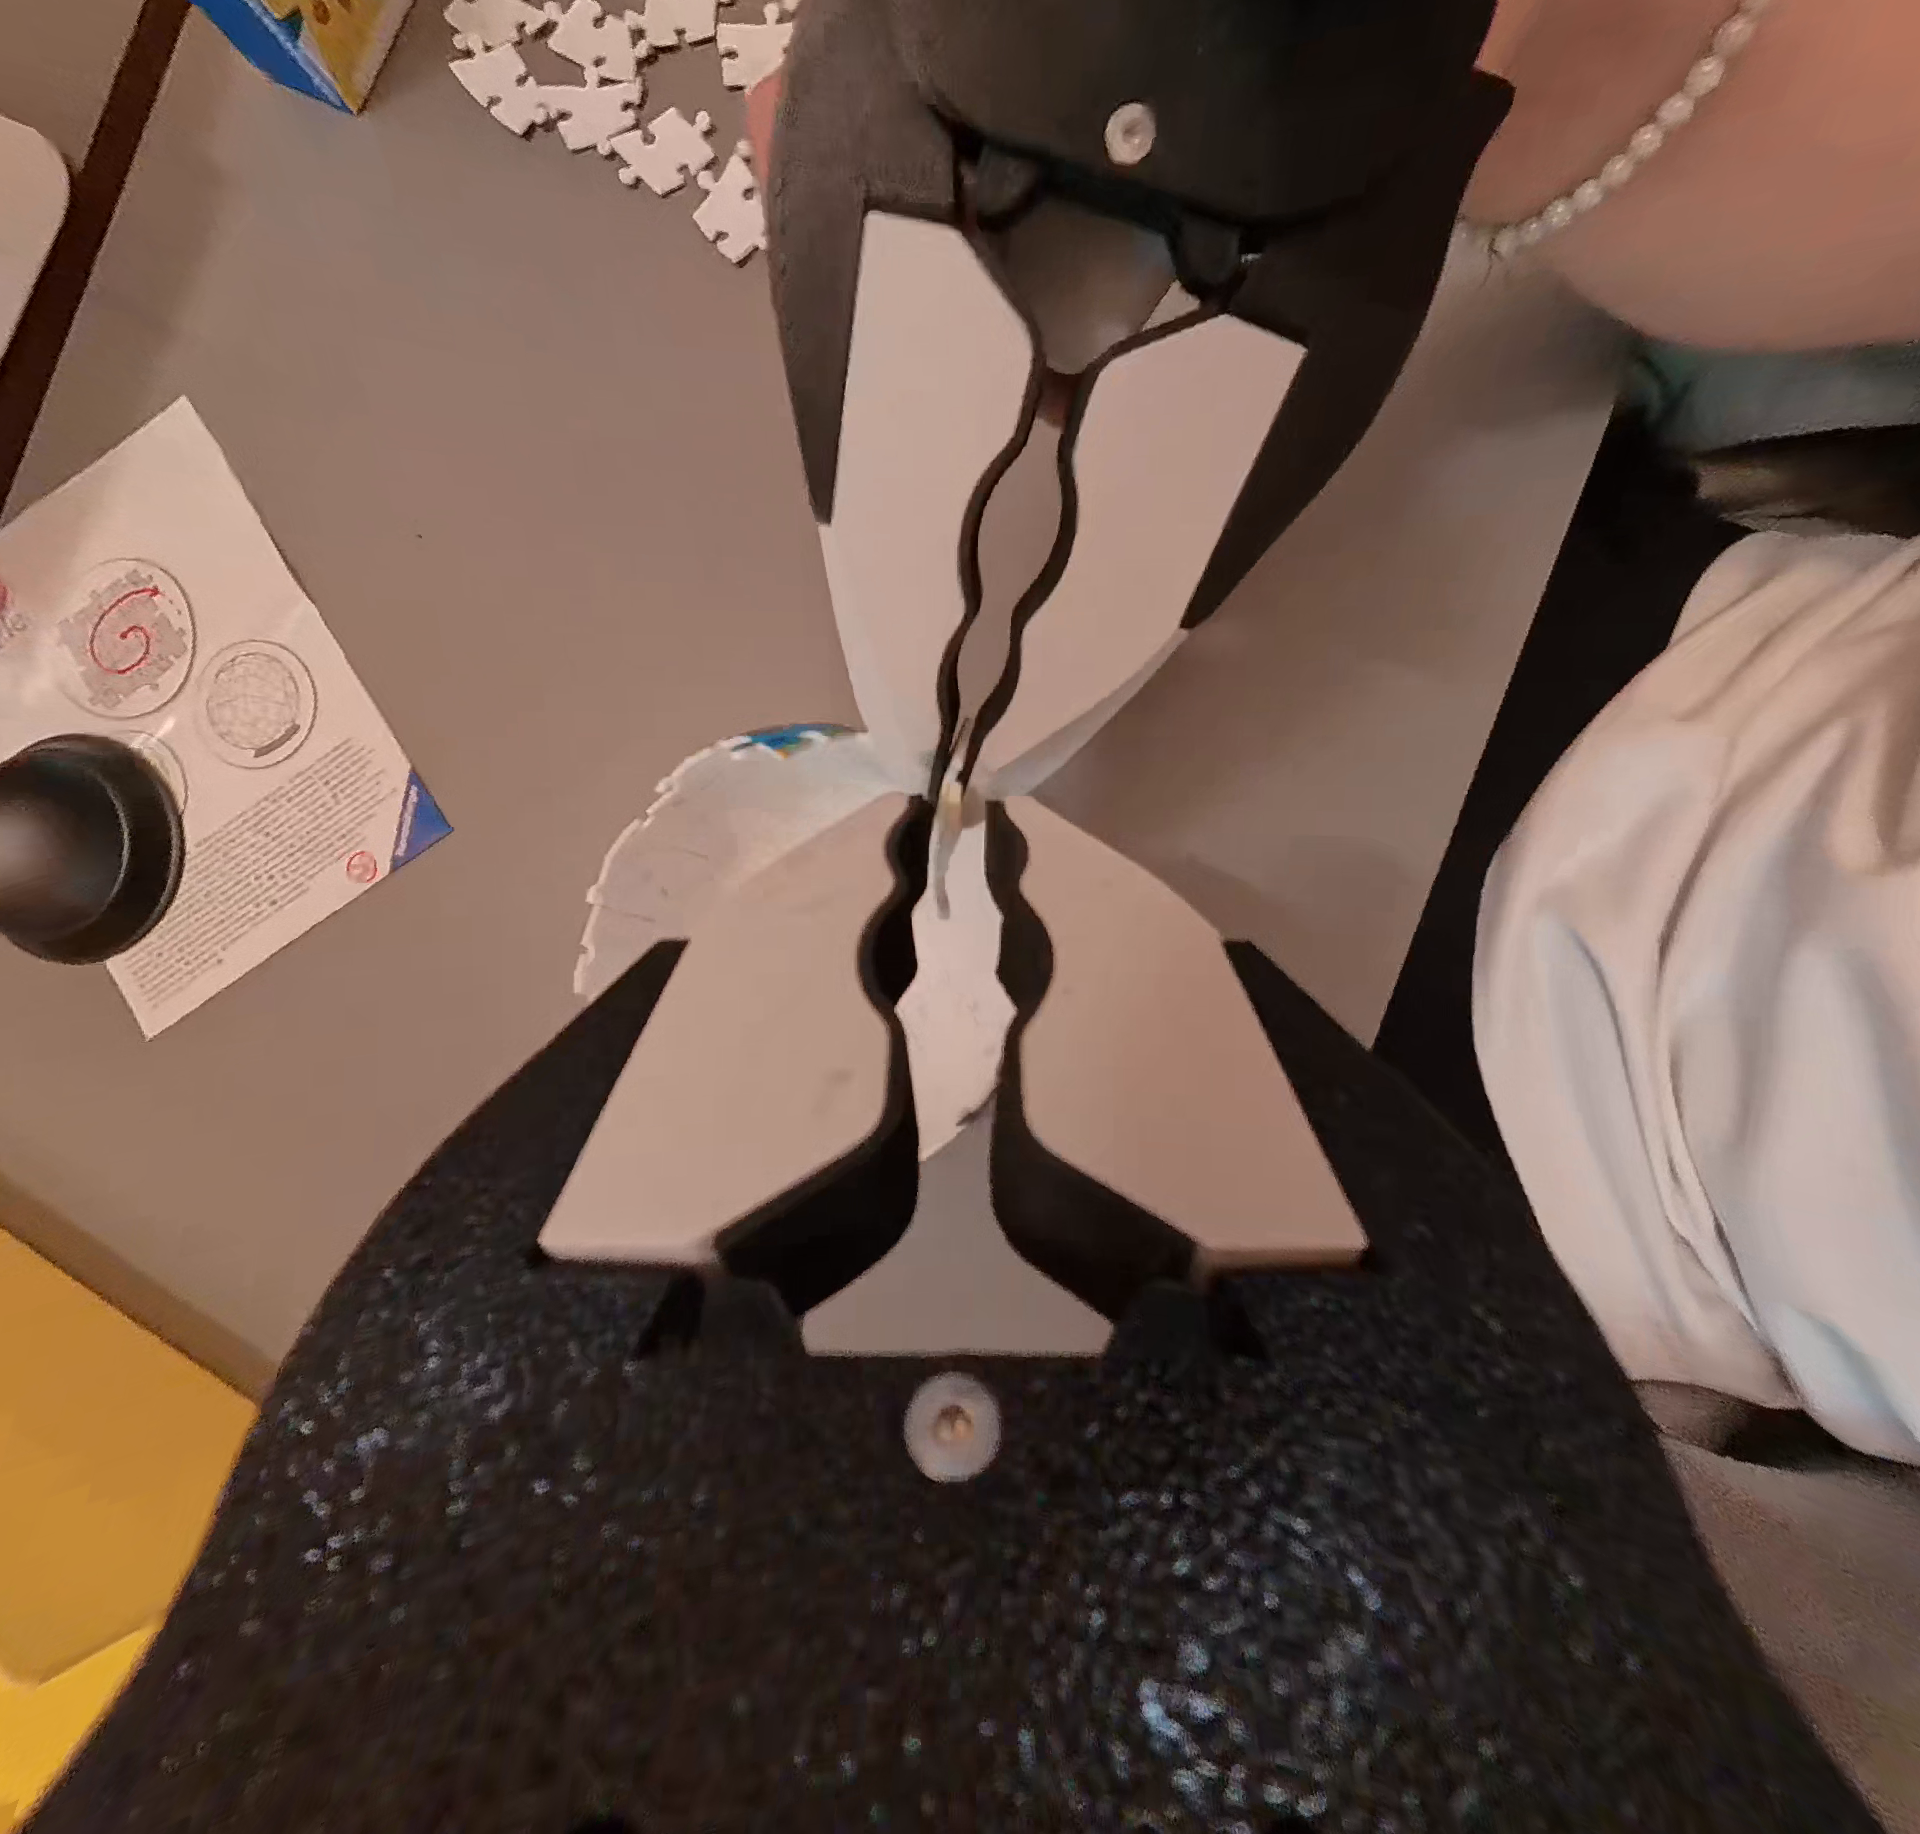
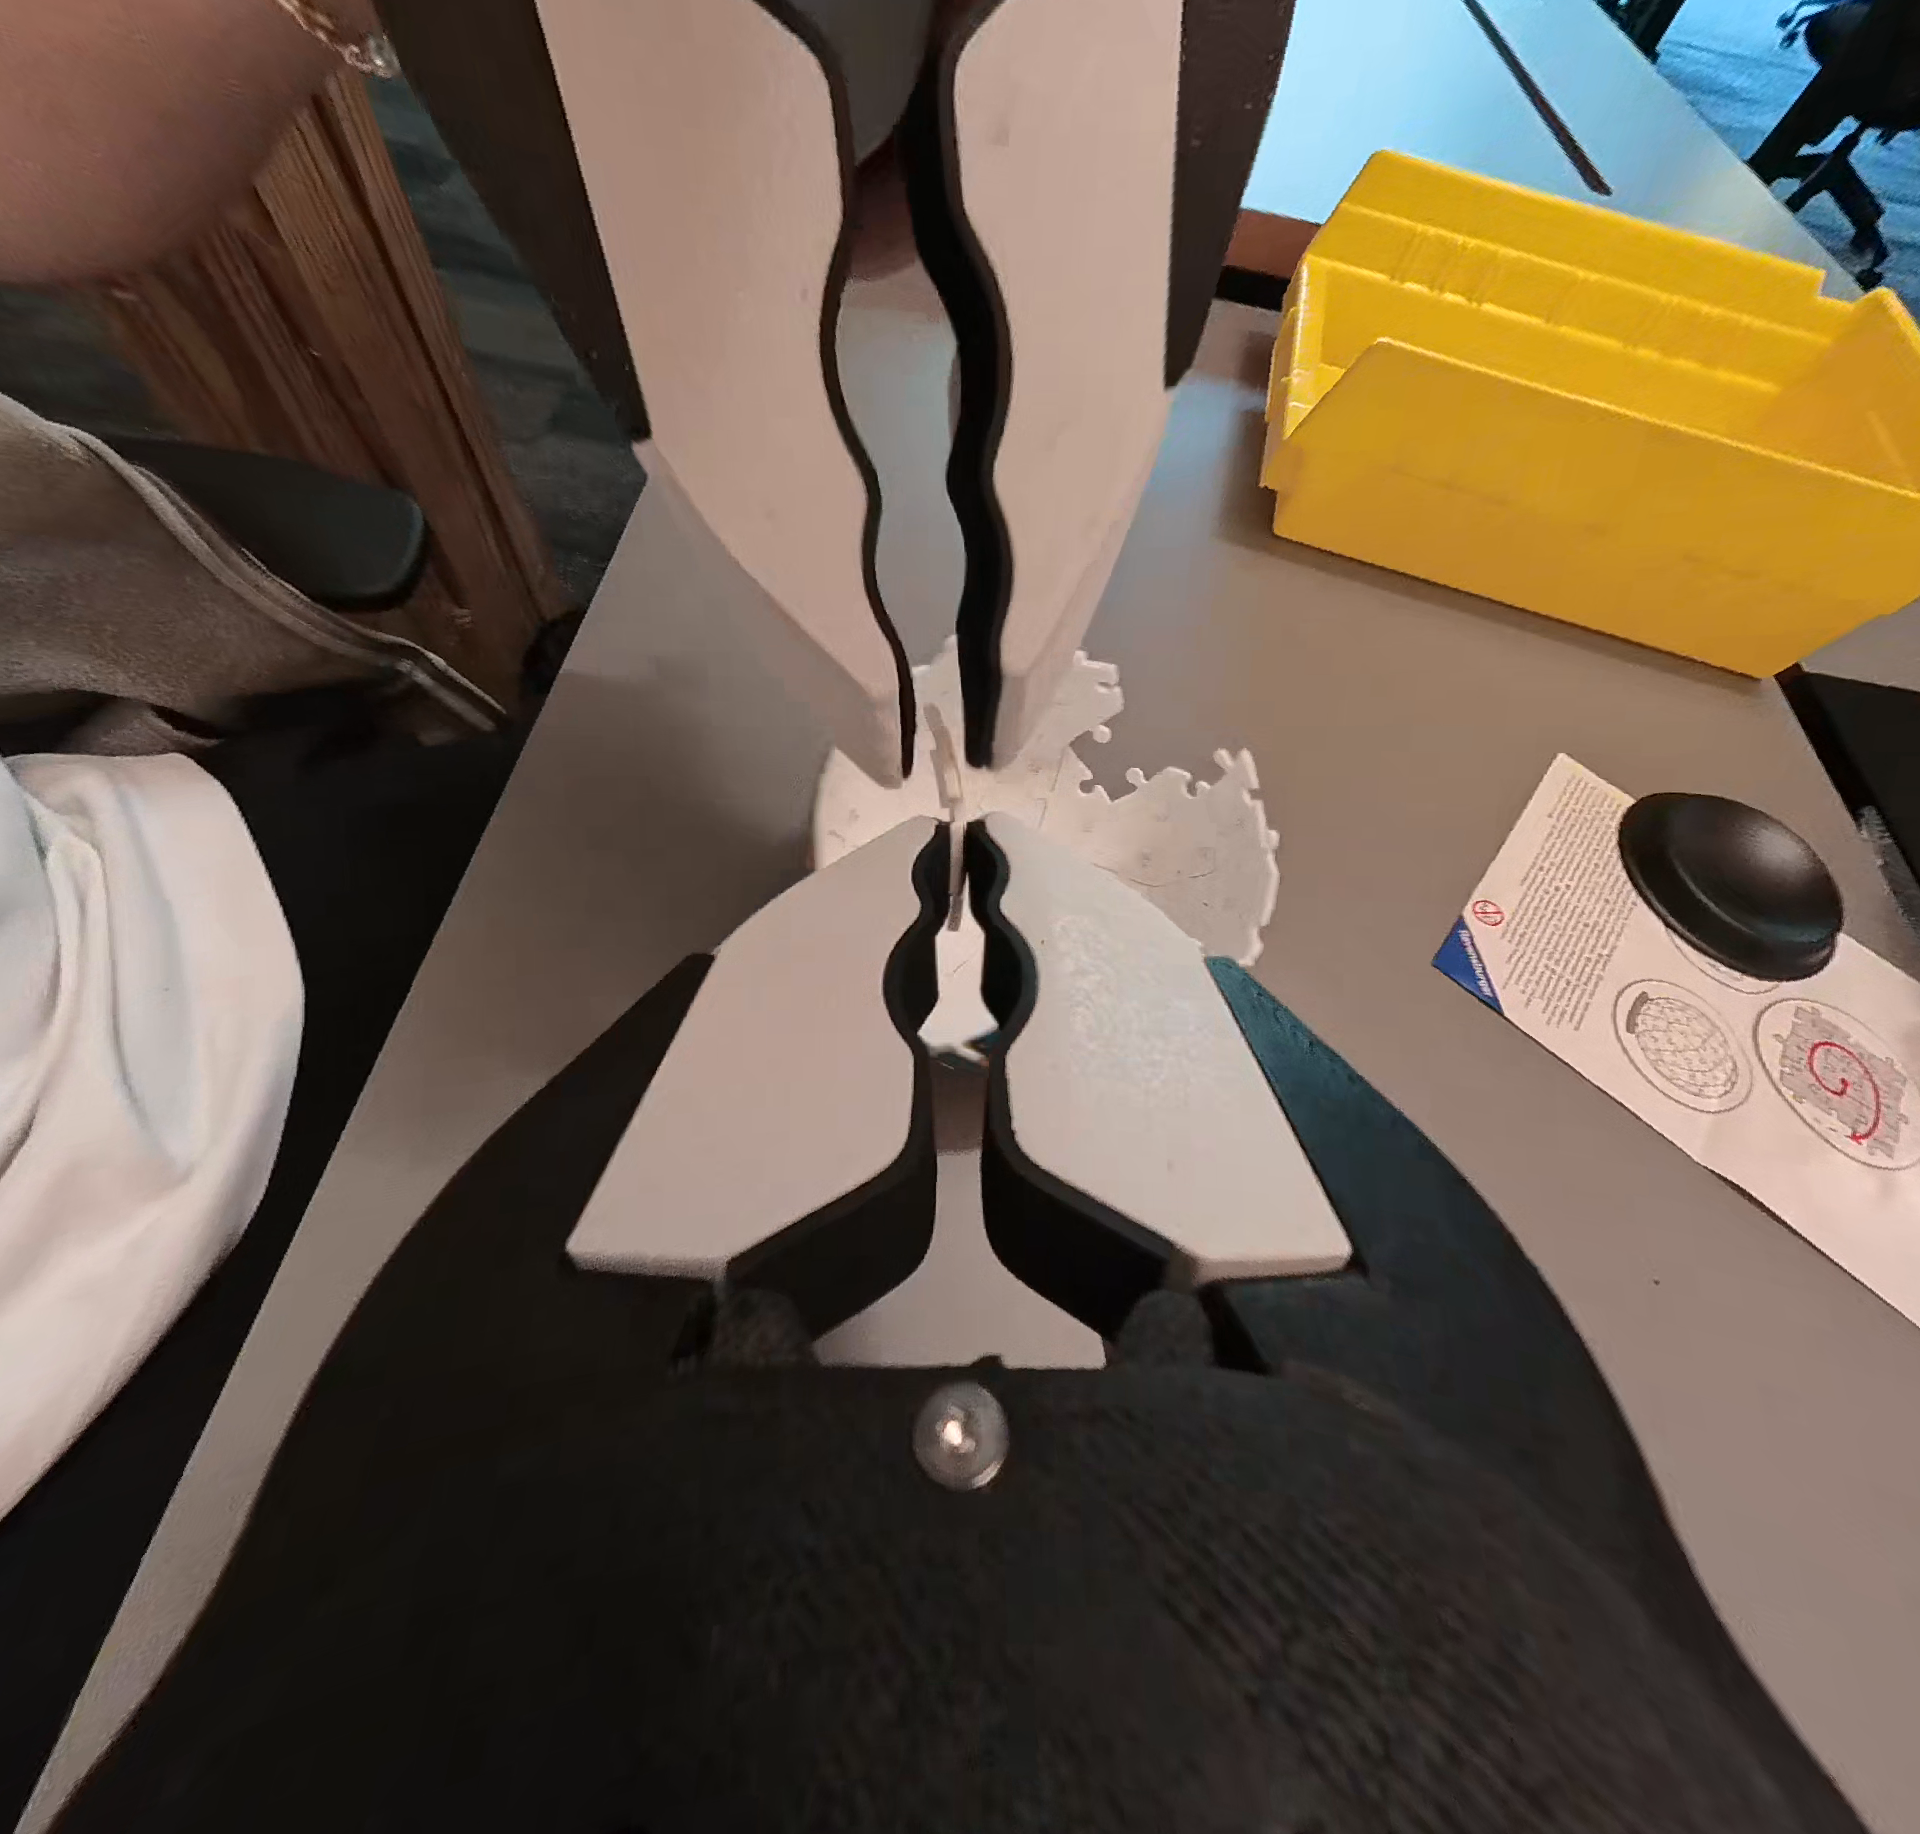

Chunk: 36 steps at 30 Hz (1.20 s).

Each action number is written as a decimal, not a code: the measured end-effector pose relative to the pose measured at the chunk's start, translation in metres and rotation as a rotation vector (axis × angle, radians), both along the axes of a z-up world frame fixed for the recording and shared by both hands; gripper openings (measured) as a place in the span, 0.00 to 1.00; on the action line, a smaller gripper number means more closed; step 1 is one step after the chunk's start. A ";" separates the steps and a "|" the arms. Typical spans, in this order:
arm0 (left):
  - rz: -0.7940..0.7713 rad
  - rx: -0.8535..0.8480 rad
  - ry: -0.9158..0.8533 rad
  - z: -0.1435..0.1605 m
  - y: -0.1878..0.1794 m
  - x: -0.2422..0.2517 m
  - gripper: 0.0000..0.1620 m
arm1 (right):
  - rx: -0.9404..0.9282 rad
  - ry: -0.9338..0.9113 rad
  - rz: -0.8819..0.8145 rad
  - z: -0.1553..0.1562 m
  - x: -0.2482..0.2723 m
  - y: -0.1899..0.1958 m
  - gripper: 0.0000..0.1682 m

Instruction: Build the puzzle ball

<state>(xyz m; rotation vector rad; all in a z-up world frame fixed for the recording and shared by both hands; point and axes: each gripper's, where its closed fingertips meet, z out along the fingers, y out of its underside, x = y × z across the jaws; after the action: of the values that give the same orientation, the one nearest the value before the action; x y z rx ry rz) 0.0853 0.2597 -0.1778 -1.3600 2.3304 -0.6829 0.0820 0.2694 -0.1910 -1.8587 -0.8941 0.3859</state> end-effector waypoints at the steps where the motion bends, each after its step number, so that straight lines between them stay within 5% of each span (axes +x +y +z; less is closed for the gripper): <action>1: -0.004 -0.003 0.008 -0.002 -0.001 0.001 0.03 | -0.009 0.009 0.017 -0.001 -0.002 -0.002 0.02; 5: 0.075 -0.061 0.015 -0.001 0.005 0.005 0.01 | 0.002 0.017 -0.002 -0.001 0.001 0.001 0.02; 10: 0.248 -0.317 -0.113 0.019 0.022 0.013 0.01 | 0.106 0.006 -0.132 0.009 0.025 0.010 0.18; 23: 0.287 -0.569 -0.430 0.046 0.021 0.013 0.01 | 0.176 0.339 -0.058 0.038 0.010 0.011 0.04; 33: 0.315 -0.678 -0.555 0.054 0.022 0.015 0.01 | 0.193 0.456 -0.078 0.046 0.014 0.015 0.11; 36: 0.322 -0.699 -0.586 0.055 0.024 0.015 0.01 | 0.210 0.468 -0.039 0.049 0.010 0.012 0.01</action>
<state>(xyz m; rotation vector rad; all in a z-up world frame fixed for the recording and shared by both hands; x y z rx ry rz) 0.1004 0.2832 -0.1227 -1.4722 1.4138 -1.6169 0.0917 0.2810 -0.1423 -1.5022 -0.5537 0.6454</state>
